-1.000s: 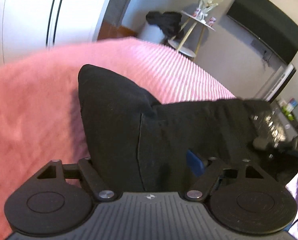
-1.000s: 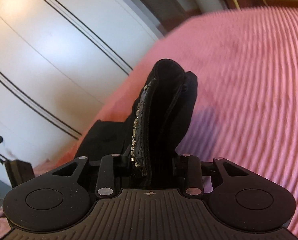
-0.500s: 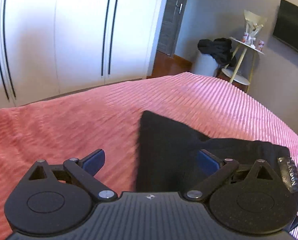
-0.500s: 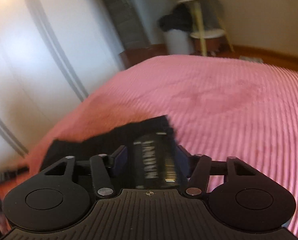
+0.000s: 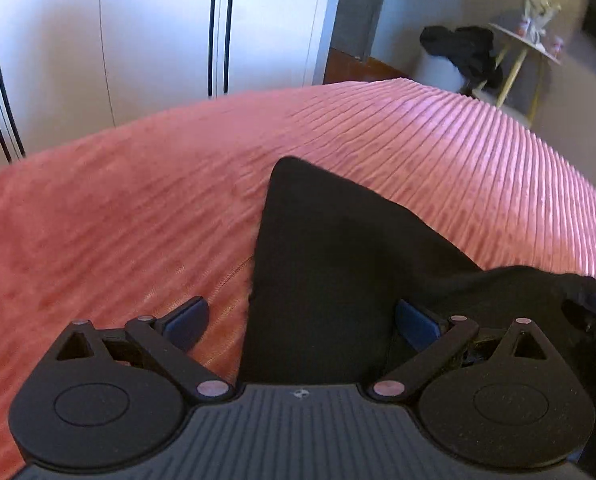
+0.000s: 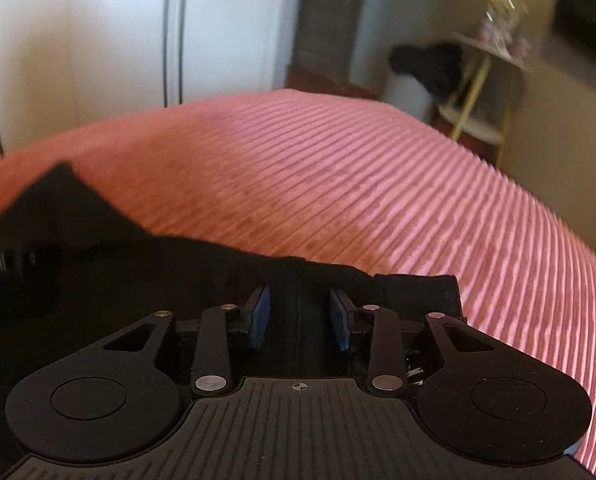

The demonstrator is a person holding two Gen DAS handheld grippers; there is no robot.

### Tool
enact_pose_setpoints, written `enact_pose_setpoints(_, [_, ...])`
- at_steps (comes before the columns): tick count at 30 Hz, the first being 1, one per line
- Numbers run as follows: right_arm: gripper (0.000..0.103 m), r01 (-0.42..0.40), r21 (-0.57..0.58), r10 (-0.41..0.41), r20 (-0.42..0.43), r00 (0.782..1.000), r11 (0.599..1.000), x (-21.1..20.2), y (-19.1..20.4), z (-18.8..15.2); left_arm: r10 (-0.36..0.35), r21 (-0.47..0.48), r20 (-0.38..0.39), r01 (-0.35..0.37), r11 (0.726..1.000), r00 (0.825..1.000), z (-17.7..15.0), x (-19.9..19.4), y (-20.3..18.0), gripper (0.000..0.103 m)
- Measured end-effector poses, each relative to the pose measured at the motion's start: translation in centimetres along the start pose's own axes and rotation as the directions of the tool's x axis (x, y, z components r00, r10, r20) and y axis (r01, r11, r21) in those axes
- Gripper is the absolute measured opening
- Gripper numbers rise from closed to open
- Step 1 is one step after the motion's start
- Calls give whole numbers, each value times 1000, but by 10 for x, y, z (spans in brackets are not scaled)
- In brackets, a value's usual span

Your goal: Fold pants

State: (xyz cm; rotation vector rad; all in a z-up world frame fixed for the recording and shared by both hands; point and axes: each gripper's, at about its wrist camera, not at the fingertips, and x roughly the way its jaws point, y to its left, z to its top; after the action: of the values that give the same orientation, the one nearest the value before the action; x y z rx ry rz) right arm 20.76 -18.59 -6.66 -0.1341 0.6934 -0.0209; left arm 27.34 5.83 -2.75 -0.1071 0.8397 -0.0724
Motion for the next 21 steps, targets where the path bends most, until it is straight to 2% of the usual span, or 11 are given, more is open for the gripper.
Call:
enact_pose_setpoints(2, [37,5,-6,-5,-3,1000,1000,-3,0,3,19,24,12,-19,1000,1000,-2,-3,-3,99])
enact_pose_setpoints(5, [46,47,-74,-47,9,999,996,-32,13,3,64,35,12,-64,997,998,-3,-27,-8,99])
enact_pose_setpoints(6, [49,25,-59,-24,17,1000,998,-48,15,-3,83,36,17,-84,996,996,-7,-41,-9,99])
enact_pose_setpoints(9, [52,-5,10,5,26,1000,1000,-90,13,-35,20,60,20,-21,998,1000,-35,-77,-7,99])
enact_pose_setpoints(11, [53,-2,42,2,5,1000,999,-106,12,-62,18,59,-7,-17,998,1000,-56,-88,-8,99])
enact_pose_setpoints(13, [53,14,-1,-14,17,1000,1000,-116,17,-83,3,32,-32,-1,999,999,-76,-93,-9,99])
enact_pose_setpoints(14, [53,30,-74,-28,24,999,997,-117,24,-89,-2,34,-43,3,999,999,-84,-92,-11,99])
enact_pose_setpoints(15, [53,44,-146,-42,22,999,988,-116,30,-92,8,61,-37,-6,998,999,-91,-90,-16,99])
enact_pose_setpoints(16, [53,45,-158,-45,8,999,986,-118,32,-89,15,92,-21,-13,996,1000,-93,-92,-19,99])
enact_pose_setpoints(18, [55,22,-106,-27,-43,999,994,-127,27,-73,48,127,-45,-42,991,998,-89,-101,-23,99])
enact_pose_setpoints(21, [85,-25,3,25,-75,997,1000,-155,18,-75,71,164,-37,-64,984,997,-95,-131,-26,99])
